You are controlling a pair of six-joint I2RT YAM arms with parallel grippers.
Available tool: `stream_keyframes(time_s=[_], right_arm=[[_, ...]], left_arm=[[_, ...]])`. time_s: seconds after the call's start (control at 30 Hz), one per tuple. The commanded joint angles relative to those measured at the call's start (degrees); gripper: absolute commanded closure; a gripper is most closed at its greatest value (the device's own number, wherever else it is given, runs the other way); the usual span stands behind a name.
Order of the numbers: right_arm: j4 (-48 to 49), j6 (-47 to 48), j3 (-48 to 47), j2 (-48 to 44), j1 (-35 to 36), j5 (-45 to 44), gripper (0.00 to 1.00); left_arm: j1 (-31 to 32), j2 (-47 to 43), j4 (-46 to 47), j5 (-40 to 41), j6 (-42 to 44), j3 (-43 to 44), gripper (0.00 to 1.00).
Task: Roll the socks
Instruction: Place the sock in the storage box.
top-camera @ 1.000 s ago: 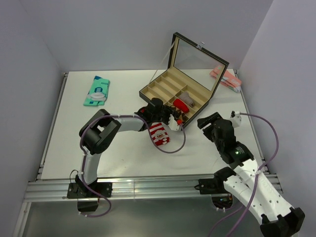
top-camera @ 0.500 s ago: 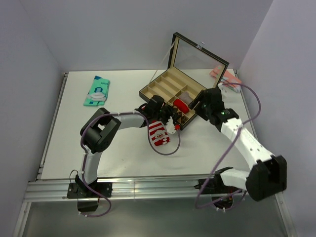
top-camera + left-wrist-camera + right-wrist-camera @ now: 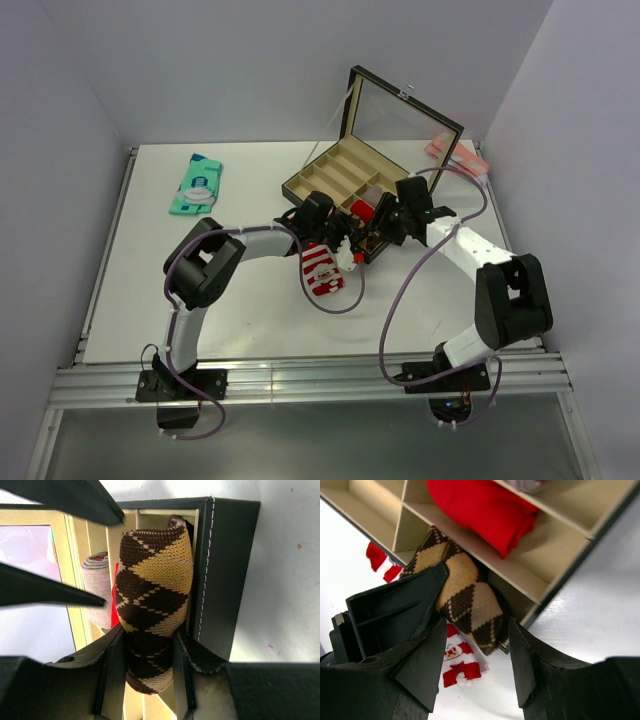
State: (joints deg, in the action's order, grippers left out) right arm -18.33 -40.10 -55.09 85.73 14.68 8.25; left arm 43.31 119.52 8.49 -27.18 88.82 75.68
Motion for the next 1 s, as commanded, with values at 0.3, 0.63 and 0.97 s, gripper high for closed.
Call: stream_keyframes(time_s=[0.3,0.63,0.97], right_arm=[[6.5,3.1,-3.4,7.8,0.0,6.8,0.43],[1.9,4.4,-8.5,12.6,1.8,3.5,0.76],[-1.9,6.6,-9.2,14.7,3.7,-3.0,0.91]], left_arm=[[0.1,2.3,-5.1,-1.9,-2.7,1.0,1.0],[1.0,1.2,-4.5,-2.9,-5.4,1.1,1.0],[1.0,0.9,-0.5,-1.6,-14.3,3.1,0.78]])
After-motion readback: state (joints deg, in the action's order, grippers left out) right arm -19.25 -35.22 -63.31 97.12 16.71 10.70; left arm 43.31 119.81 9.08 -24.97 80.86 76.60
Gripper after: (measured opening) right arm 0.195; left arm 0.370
